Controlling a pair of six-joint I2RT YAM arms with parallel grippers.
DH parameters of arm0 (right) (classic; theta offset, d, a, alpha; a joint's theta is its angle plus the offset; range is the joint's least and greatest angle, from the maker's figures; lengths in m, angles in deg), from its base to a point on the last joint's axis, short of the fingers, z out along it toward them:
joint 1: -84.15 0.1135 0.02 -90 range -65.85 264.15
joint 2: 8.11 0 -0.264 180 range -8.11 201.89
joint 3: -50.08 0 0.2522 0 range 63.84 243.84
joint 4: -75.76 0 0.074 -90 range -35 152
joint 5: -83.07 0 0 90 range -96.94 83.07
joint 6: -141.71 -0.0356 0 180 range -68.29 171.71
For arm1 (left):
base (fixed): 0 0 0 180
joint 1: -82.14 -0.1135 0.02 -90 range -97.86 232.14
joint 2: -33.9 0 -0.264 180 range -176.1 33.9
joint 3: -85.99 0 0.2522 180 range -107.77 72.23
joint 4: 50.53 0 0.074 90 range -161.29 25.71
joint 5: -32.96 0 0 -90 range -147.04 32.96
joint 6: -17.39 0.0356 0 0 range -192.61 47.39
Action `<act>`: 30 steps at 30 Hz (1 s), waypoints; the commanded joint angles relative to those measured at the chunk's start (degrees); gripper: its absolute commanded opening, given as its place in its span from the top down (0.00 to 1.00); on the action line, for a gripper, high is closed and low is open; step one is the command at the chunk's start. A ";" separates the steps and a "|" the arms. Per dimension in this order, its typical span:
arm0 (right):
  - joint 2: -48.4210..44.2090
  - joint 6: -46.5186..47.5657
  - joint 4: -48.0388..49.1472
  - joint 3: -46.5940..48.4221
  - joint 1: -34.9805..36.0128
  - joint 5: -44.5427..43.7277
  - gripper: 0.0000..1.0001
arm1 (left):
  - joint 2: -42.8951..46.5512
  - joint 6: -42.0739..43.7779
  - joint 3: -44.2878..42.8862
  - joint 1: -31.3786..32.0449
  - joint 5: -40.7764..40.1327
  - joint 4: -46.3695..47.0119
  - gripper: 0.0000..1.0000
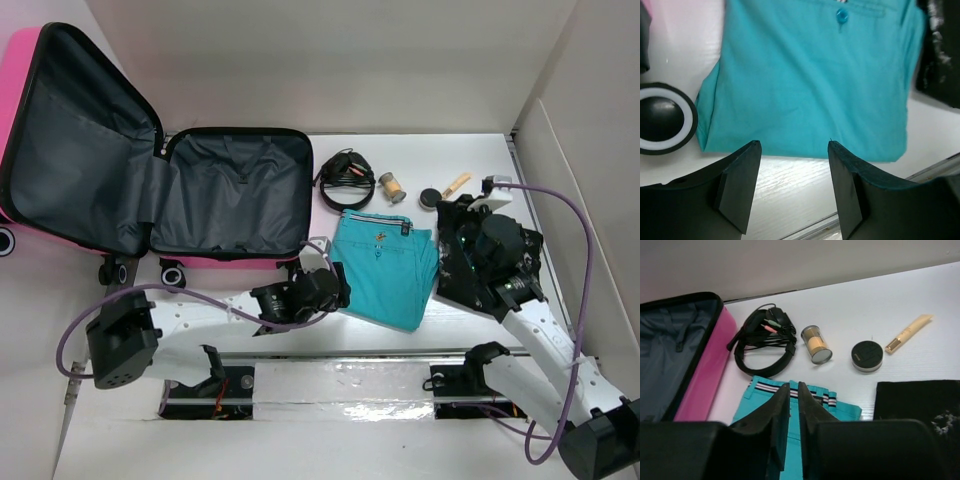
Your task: Pack the luggage
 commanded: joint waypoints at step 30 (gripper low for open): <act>1.55 0.52 2.93 2.05 -0.48 8.23 0.69 | -18.96 -5.30 -13.22 -12.15 -7.30 0.08 0.46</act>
